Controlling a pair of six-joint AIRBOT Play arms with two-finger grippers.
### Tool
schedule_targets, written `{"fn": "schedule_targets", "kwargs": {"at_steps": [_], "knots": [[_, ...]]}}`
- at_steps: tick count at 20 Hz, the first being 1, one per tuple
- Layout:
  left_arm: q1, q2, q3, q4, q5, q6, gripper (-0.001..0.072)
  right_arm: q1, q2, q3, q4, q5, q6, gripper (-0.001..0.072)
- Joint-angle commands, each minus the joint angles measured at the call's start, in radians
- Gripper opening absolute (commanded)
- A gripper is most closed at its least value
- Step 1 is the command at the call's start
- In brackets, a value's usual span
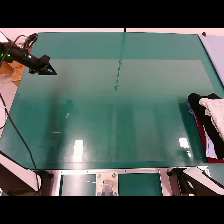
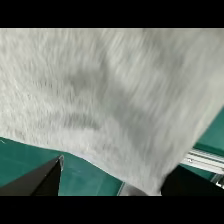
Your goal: Fold the shirts.
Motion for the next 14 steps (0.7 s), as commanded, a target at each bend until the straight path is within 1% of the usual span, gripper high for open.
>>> {"fn": "schedule_targets", "kwargs": {"at_steps": [1,3,4,5,6,7,8,9,11,14], "knots": [[0.001,0.001,0.000,-0.032,0.003,0.026,0.0017,0.000,-0.001,0.029,-0.043,0.117,0.006,0.0643],[0.001,0.003,0.001,-0.077,0.011,0.051,0.0017,0.002,-0.015,0.118,-0.021,0.216,0.039,0.0628],[0.001,0.014,0.001,-0.077,0.019,0.054,0.0016,0.011,-0.018,0.161,0.048,0.214,0.038,0.0607],[0.001,0.032,0.001,-0.076,0.040,0.063,0.0016,0.031,-0.017,0.193,0.130,0.214,0.033,0.0373],[0.001,0.060,0.001,-0.074,0.070,0.073,0.0016,0.051,-0.017,0.215,0.205,0.214,0.034,0.0224],[0.001,0.091,0.001,-0.075,0.089,0.074,0.0016,0.079,-0.017,0.225,0.292,0.212,0.037,0.0225],[0.001,0.125,0.001,-0.075,0.093,0.079,0.0016,0.115,-0.022,0.225,0.385,0.208,0.061,0.0165],[-0.003,0.157,0.001,-0.076,0.093,0.081,0.0016,0.163,-0.032,0.225,0.431,0.194,0.101,0.0017],[-0.015,0.211,0.000,-0.074,0.090,0.081,0.0016,0.301,-0.035,0.215,0.428,0.120,0.090,0.0012],[-0.074,0.298,-0.040,-0.070,0.088,0.076,0.0016,0.595,-0.008,0.176,0.400,-0.080,0.025,0.0011]]}}
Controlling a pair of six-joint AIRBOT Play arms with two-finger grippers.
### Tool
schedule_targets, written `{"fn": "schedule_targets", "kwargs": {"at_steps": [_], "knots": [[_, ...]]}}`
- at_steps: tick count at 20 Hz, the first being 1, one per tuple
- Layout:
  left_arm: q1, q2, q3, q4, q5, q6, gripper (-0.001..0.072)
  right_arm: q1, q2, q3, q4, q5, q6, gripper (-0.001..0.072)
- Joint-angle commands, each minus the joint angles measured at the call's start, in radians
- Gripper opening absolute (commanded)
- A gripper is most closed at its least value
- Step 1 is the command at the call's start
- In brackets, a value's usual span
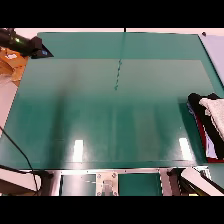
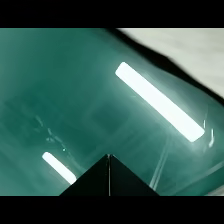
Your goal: Fold the shirts.
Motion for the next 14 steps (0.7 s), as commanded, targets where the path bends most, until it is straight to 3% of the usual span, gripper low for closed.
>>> {"fn": "schedule_targets", "kwargs": {"at_steps": [1,4,7,10,14], "knots": [[-0.070,0.110,-0.073,0.002,0.010,0.001,0.0016,0.330,0.037,-0.052,0.001,-0.227,-0.055,0.0011],[-0.184,0.241,-0.329,0.060,0.044,0.000,0.0016,0.654,0.123,-0.206,-0.143,-0.315,-0.073,0.0011],[-0.272,0.411,-0.686,0.092,0.132,-0.011,0.0016,0.919,0.228,-0.397,-0.173,-0.423,-0.039,0.0011],[-0.290,0.509,-0.896,0.089,0.198,-0.028,0.0018,1.041,0.242,-0.457,-0.169,-0.490,-0.008,0.0012],[-0.290,0.520,-0.919,0.098,0.201,-0.024,0.0019,1.077,0.241,-0.459,-0.169,-0.489,-0.008,0.0012]]}}
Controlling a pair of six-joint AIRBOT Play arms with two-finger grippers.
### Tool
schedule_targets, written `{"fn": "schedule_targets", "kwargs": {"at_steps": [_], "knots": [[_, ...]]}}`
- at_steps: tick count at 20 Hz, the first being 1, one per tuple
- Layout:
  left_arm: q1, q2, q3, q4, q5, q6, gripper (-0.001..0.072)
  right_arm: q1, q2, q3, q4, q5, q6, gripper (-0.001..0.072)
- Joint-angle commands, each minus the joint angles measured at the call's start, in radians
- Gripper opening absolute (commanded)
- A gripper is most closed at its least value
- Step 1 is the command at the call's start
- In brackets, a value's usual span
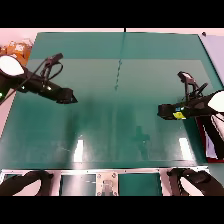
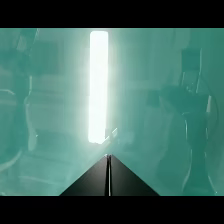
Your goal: Fold the shirts.
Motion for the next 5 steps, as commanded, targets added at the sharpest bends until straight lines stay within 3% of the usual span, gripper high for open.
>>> {"fn": "schedule_targets", "kwargs": {"at_steps": [1,5], "knots": [[-0.011,0.031,-0.066,0.006,0.023,-0.005,0.0018,0.058,0.010,-0.024,-0.007,-0.033,0.008,0.0012],[-0.011,0.031,-0.066,-0.006,0.024,-0.005,0.0019,0.058,0.010,-0.024,-0.007,-0.033,0.008,0.0012]]}}
